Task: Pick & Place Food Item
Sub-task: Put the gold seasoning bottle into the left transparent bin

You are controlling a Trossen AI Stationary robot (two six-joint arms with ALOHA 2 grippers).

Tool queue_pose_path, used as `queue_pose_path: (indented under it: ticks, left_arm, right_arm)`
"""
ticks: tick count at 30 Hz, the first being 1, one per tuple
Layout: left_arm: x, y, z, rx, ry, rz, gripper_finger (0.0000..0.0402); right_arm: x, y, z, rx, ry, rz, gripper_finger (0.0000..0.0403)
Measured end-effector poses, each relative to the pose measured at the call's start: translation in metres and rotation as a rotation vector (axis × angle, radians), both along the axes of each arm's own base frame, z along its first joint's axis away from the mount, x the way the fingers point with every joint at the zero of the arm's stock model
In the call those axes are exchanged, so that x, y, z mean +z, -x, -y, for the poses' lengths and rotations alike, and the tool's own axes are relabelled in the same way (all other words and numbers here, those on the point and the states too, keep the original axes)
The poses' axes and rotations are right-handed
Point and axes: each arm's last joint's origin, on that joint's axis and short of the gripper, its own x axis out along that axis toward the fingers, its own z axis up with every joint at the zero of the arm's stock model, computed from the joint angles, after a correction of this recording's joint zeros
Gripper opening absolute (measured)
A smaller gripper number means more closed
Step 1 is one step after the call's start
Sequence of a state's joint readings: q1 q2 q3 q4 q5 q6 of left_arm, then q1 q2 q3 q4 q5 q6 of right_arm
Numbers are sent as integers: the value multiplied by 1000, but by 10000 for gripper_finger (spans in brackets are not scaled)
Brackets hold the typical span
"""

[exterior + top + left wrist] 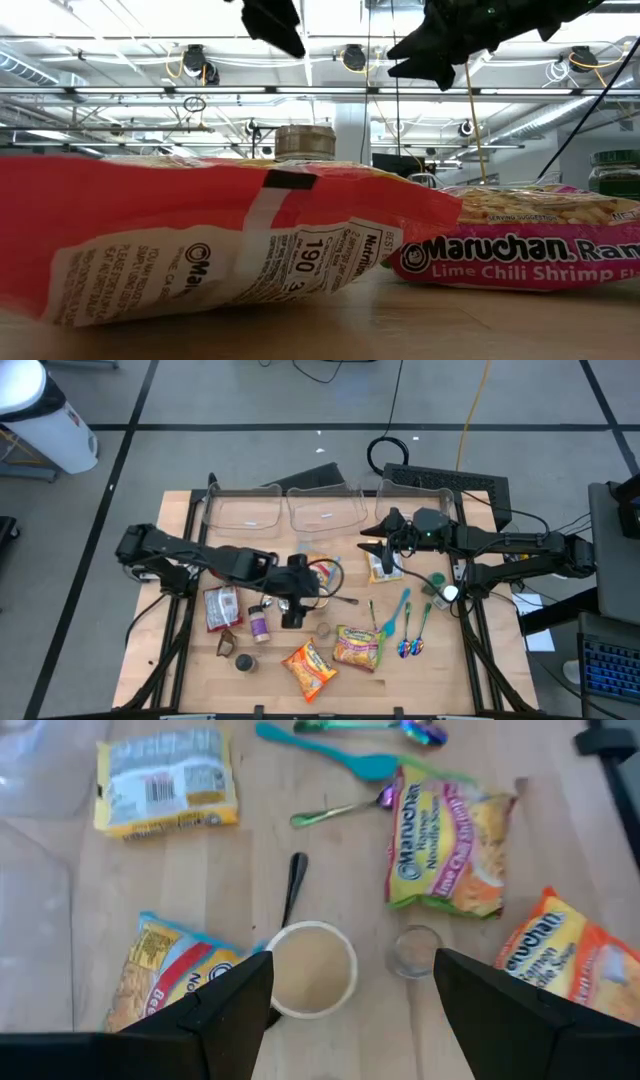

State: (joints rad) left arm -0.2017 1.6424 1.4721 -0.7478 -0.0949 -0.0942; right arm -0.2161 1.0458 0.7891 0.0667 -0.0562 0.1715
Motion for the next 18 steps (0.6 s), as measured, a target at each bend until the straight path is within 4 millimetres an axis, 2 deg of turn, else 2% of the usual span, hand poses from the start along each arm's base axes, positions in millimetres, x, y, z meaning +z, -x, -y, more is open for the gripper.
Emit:
queue_pose_path:
  ticks: [5,18]
  left_arm:
    - [-10,-7,-10,2,74,-59,282]
    - [-10,-11,-37,48,132,-64,283]
  right_arm:
    - [-3,1,-1,-2,-17,-26,187]
    - [-10,3,-1,-9,-46,-98,187]
